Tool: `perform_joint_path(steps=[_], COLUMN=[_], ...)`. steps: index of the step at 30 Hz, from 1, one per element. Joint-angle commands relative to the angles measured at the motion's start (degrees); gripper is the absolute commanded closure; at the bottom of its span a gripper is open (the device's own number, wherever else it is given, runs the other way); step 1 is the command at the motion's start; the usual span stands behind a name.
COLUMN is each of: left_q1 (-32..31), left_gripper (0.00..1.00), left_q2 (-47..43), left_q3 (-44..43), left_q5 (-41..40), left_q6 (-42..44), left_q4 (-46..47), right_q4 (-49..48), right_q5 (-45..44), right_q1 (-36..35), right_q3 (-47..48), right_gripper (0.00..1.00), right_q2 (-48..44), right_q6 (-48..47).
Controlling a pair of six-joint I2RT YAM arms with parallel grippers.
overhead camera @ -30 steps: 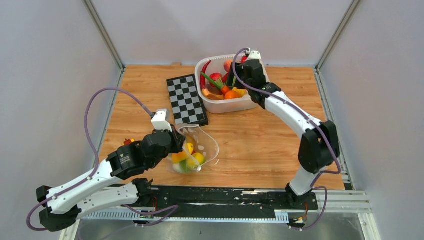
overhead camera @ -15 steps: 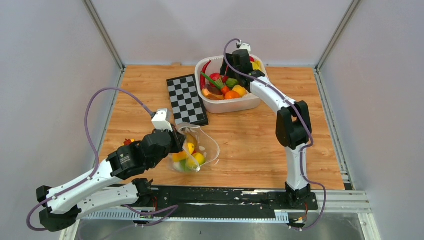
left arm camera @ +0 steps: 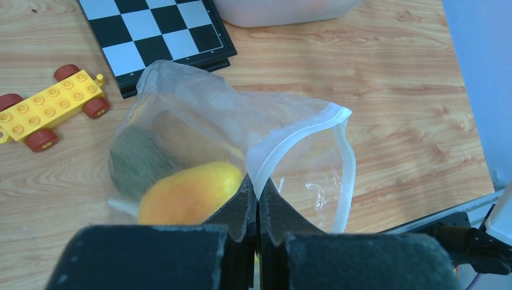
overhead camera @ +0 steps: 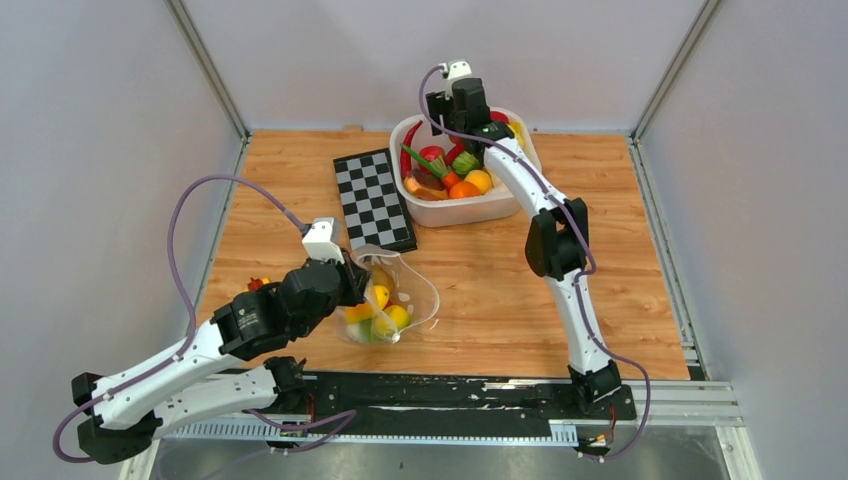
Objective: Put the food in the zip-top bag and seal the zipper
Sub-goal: Pick up the fake fruit from the bin.
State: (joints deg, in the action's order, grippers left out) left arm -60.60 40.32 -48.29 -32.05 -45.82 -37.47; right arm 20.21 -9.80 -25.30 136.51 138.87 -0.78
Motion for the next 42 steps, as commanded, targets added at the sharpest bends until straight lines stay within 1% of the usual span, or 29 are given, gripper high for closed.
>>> perform_joint_path(steps=[1, 4, 9, 11, 13, 15, 17, 19, 21, 23, 26, 28, 32, 37, 42], left_q1=[0.21, 0.25, 0.22, 0.28, 0.24, 0.25, 0.26, 0.22, 0.30, 0.26, 0.25, 0.27, 0.30, 0.23, 0.27], left_gripper=[1.00, 1.00, 1.00, 1.00, 1.00, 1.00, 1.00, 1.00, 1.00, 1.00, 1.00, 1.00, 1.00, 1.00, 1.00], left_q2=[-1.16, -1.14, -0.63, -0.37, -0.32, -0.25, -0.05, 0.17, 0.57, 0.88, 1.17, 1.24, 1.65, 2.41, 2.88], left_q3=[-0.71, -0.66, -0.48, -0.62, -0.58, -0.41, -0.38, -0.53, -0.57, -0.53, -0.06, 0.32, 0.95, 1.45, 1.71], left_q5=[-1.97, -2.05, -1.57, -1.30, -1.25, -1.30, -0.91, -0.30, 0.60, 1.64, 2.99, 4.05, 5.94, 8.12, 8.85], left_q6=[1.17, 1.14, 0.93, 0.81, 0.68, 0.37, 0.23, 0.13, -0.24, -0.57, -1.29, -1.66, -2.52, -3.48, -4.27], left_q4=[2.02, 2.05, 2.45, 2.48, 2.52, 2.76, 3.15, 3.60, 4.06, 4.69, 5.49, 6.25, 7.43, 9.27, 10.04], right_q4=[2.61, 1.57, 2.50, 1.75, 2.12, 1.38, -0.80, -1.70, -1.70, -1.14, -1.88, -3.52, -6.18, -11.28, -16.58], right_q5=[-2.09, -1.57, -1.43, -1.81, -0.80, 0.04, 2.37, 7.04, 14.02, 17.75, 20.34, 21.42, 26.53, 37.49, 43.39], right_q1=[1.38, 2.58, 2.80, 2.79, 2.72, 2.61, 2.45, 2.45, 2.36, 2.16, 2.08, 2.11, 2.10, 2.10, 2.07], right_q3=[4.62, 3.42, 4.66, 3.94, 3.37, 0.54, -4.96, -8.25, -10.97, -13.87, -20.32, -26.71, -36.54, -48.73, -62.21], right_gripper=[0.25, 0.26, 0.30, 0.36, 0.45, 0.51, 0.53, 0.55, 0.57, 0.58, 0.60, 0.60, 0.60, 0.59, 0.60], right_q2=[4.43, 6.00, 8.93, 8.64, 7.67, 5.35, 1.66, -2.50, -5.99, -9.27, -14.86, -18.96, -28.02, -38.25, -48.91], right_q6=[-8.27, -7.92, -8.06, -7.97, -7.09, -6.06, -4.96, -3.96, -3.34, -2.98, -2.27, -1.47, 0.32, 5.96, 12.82])
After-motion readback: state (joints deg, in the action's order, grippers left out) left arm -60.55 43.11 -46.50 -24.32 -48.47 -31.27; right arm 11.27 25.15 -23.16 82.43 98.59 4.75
